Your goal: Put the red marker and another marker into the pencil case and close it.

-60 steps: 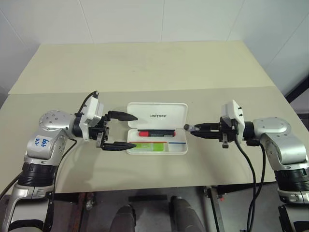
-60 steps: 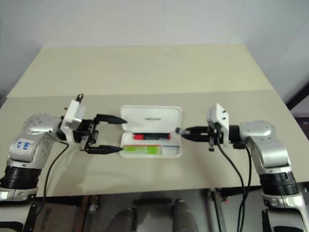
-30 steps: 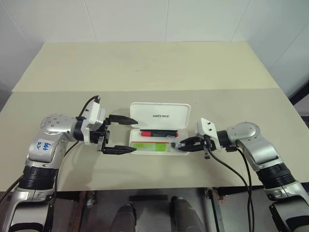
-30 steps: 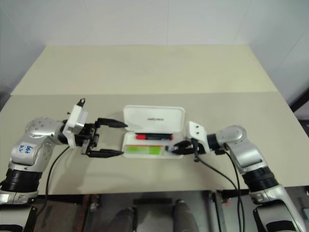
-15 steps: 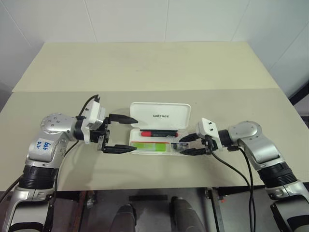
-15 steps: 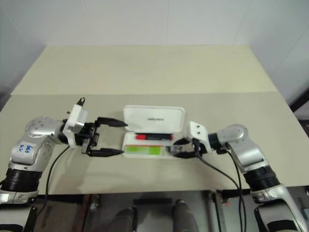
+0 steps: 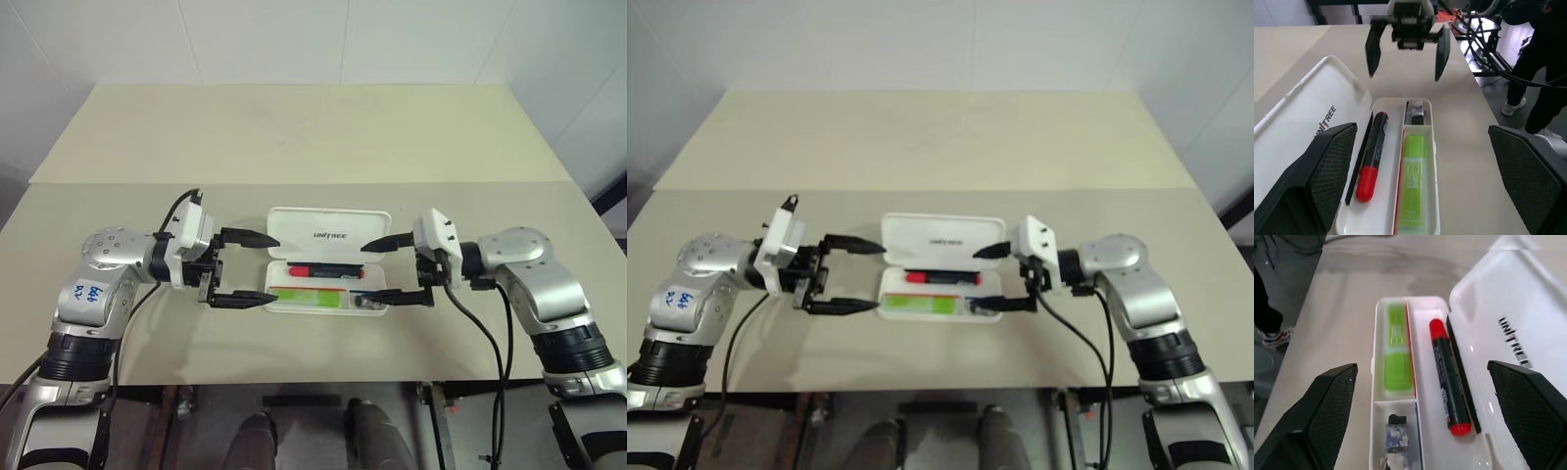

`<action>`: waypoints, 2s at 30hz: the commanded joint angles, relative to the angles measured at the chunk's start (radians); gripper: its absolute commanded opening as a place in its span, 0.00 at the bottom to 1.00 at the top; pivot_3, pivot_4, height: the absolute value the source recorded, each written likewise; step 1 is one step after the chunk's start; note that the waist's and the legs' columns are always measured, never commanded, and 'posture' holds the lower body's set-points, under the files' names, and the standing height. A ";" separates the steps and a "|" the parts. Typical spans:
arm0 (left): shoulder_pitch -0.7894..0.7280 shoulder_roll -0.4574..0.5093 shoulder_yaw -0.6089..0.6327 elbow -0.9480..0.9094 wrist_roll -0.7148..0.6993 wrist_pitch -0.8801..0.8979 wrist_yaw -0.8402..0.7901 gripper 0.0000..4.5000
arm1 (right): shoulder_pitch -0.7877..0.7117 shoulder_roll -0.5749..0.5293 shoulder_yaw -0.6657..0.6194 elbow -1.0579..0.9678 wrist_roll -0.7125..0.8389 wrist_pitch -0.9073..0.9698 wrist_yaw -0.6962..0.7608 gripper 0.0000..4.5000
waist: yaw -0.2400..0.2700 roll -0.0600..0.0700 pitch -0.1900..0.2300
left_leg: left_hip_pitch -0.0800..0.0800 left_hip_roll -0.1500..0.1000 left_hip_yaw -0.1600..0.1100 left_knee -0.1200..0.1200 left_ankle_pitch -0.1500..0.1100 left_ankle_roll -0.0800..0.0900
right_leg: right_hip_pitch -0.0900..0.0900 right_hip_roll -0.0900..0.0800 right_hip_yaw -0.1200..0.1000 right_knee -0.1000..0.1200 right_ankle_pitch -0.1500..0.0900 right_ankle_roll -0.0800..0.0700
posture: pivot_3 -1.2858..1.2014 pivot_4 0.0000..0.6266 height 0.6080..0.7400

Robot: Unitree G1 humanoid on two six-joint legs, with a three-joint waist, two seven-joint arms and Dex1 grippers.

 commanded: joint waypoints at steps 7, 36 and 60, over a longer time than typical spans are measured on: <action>0.079 0.021 0.085 -0.013 -0.019 -0.013 0.026 1.00 | 0.173 -0.136 -0.274 -0.135 0.112 0.076 -0.092 1.00 | 0.008 0.000 0.000 | 0.000 0.000 0.000 0.000 0.000 0.000 | 0.000 0.000 0.000 0.000 -0.001 -0.001 | 0.52 0.24 1.00; -0.034 -0.114 0.229 0.139 -0.049 -0.015 0.283 0.01 | 0.288 -0.196 -0.368 -0.181 0.153 0.038 -0.161 1.00 | 0.016 0.000 0.000 | 0.001 0.000 0.002 0.001 0.000 0.000 | 0.000 -0.001 0.000 -0.001 0.000 0.000 | 0.52 0.24 1.00; -0.217 -0.182 0.068 0.500 0.187 -0.045 0.389 0.01 | 0.310 -0.185 -0.367 -0.248 0.174 0.048 -0.223 1.00 | 0.018 0.000 0.000 | 0.000 0.000 0.002 0.000 0.000 0.000 | 0.000 0.000 0.000 -0.002 0.001 0.000 | 0.52 0.24 1.00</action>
